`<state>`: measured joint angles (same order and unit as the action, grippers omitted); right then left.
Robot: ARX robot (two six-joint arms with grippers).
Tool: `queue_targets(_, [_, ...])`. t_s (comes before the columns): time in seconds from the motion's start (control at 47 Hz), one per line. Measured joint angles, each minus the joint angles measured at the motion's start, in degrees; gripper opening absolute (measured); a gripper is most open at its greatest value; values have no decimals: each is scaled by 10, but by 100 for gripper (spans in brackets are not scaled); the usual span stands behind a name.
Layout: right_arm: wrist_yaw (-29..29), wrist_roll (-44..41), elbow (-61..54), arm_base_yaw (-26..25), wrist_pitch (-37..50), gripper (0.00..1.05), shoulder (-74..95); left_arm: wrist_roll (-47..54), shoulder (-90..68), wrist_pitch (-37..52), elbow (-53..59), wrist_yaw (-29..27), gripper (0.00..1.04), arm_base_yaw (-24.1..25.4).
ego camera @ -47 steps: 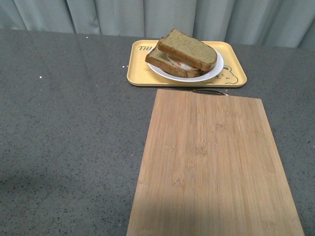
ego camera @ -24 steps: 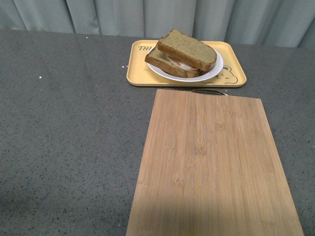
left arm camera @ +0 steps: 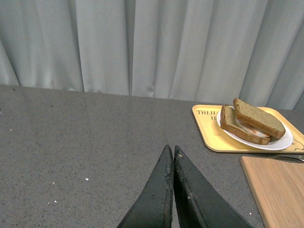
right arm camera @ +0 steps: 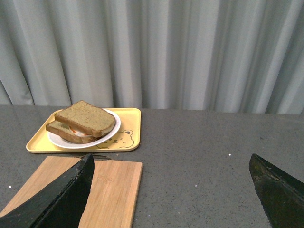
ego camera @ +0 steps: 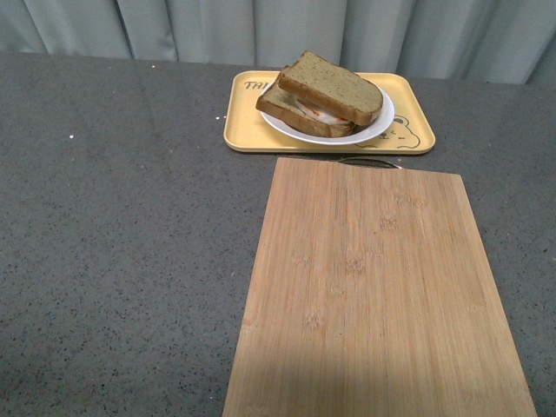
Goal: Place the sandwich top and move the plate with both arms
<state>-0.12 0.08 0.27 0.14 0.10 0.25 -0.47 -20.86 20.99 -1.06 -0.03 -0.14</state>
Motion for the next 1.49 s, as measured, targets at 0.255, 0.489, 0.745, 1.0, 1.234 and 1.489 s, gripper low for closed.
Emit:
queue_targets(0.255, [0,0,0,0,0,95,0,0,45,-45,0,0,4,0])
queue_targets(0.489, [0,0,0,0,0,95,0,0,91,-89,0,0,4,0])
queue_targets(0.745, [0,0,0,0,0,95,0,0,182,-200,0,0,4,0])
queue_targets(1.0, [0,0,0,0,0,95,0,0,205,-209,0,0,18,0])
queue_targets(1.234, [0,0,0,0,0,95,0,0,206,-209,0,0,63,0])
queue_targets(1.489, [0,0,0,0,0,95,0,0,206,-209,0,0,99,0])
